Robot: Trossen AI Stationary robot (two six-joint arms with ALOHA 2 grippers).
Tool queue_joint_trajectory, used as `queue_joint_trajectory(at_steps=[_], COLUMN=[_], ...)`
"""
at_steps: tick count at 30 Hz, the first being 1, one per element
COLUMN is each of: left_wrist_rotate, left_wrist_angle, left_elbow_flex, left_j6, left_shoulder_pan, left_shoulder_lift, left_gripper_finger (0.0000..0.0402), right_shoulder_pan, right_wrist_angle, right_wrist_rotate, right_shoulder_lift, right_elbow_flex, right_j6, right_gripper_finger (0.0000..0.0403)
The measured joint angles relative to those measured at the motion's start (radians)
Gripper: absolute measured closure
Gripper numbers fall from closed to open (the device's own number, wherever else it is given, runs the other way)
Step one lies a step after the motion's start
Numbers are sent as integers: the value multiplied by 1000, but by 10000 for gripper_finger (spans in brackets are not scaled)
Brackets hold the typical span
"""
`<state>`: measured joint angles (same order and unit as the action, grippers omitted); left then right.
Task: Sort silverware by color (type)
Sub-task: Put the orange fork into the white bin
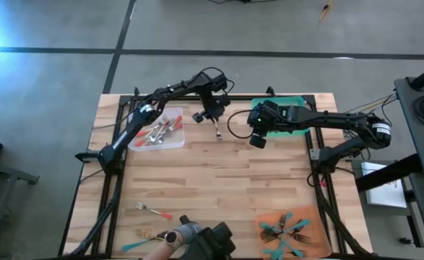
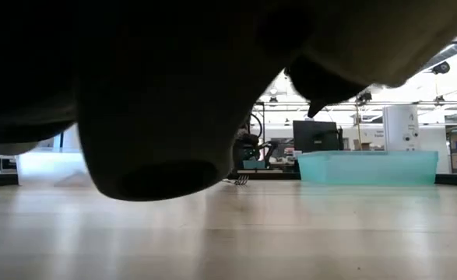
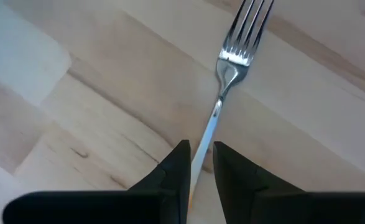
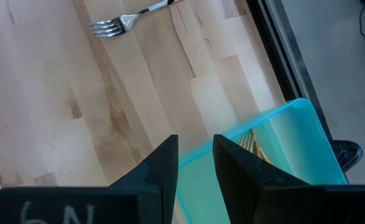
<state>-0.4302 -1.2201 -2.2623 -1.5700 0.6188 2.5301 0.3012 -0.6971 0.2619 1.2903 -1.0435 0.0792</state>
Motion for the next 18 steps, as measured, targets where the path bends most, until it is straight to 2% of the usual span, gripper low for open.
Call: queue_joint_trajectory(at_steps=[6,9,13,18], left_wrist_rotate=[24,71,95,150], left_wrist_angle=[8,21,75,49], left_elbow_flex=[7,49,95,70], left_j6=[-85,-166,-194,-179], left_shoulder_pan=[23,29,27,17], left_shoulder_lift=[0,0,-9,-7], left_gripper_finger=[351,351,351,351], right_shoulder_pan=[0,0,0,0], right_wrist_angle=[0,0,0,0], right_wrist_rotate=[0,0,0,0], right_shoulder_lift=[0,0,0,0], right_elbow_flex=[0,0,0,0], right_j6=[0,0,0,0], right_gripper_finger=[310,310,310,310])
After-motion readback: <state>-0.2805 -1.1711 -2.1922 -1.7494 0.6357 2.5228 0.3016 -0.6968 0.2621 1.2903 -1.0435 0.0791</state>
